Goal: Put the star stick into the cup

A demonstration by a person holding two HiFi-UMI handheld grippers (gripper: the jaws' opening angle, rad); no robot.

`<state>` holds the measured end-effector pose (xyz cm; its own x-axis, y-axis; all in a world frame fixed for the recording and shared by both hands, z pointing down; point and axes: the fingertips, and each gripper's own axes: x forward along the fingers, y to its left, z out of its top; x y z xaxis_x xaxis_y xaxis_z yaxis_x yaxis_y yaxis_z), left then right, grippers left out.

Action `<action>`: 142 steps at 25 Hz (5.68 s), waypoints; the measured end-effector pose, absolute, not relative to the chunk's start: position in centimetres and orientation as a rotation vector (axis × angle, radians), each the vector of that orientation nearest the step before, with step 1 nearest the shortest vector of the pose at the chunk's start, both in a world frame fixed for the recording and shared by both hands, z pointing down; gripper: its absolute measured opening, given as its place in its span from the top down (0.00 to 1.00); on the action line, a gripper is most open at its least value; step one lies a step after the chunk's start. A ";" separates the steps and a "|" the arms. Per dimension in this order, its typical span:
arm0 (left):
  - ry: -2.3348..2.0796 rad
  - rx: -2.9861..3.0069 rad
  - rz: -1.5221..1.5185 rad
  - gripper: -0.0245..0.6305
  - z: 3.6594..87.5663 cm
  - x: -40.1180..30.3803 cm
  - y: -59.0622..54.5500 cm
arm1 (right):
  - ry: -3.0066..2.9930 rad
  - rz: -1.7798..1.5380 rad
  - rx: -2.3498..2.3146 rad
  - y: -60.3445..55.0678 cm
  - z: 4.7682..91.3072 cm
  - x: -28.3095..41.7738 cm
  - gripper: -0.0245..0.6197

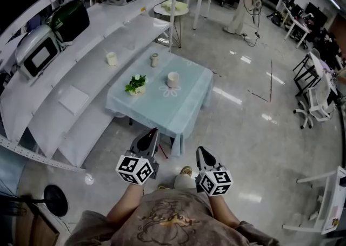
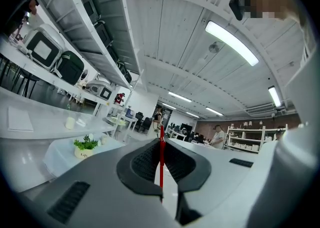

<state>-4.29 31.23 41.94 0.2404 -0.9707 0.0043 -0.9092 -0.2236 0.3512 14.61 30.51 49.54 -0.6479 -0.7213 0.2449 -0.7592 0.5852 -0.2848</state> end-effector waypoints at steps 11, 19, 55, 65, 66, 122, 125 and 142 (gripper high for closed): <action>-1.768 2.217 -0.328 0.91 42.8 -6.5 26.8 | -2.709 0.553 1.287 25.5 49.9 12.9 0.96; -1.809 2.193 -0.306 0.91 43.4 -8.6 21.2 | -2.729 0.593 1.243 19.3 50.8 10.5 0.96; -1.932 2.115 -0.309 0.91 41.7 -15.1 -7.6 | -2.763 0.592 1.134 -12.1 50.4 4.6 0.96; -1.839 2.185 -0.307 0.91 41.2 -17.4 -11.8 | -2.727 0.589 1.260 -13.9 49.6 3.4 0.96; -1.834 2.191 -0.307 0.91 41.2 -17.5 -12.2 | -2.725 0.587 1.268 -14.0 49.6 3.4 0.96; -1.700 2.271 -0.122 0.91 56.9 -15.2 -27.6 | -2.425 0.674 1.654 -12.8 53.7 11.0 0.96; -1.688 2.263 -0.103 0.91 57.8 -15.0 -27.9 | -2.415 0.679 1.653 -12.8 54.0 11.1 0.96; -1.586 2.280 0.026 0.91 61.5 -13.6 -28.5 | -2.374 0.704 1.669 -12.8 55.0 10.7 0.96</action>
<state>-13.56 -28.48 61.54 0.3688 -0.9036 0.2181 -0.9102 -0.3035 0.2818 10.74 -12.84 54.96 -0.3670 -0.8466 0.3854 -0.9199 0.2686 -0.2857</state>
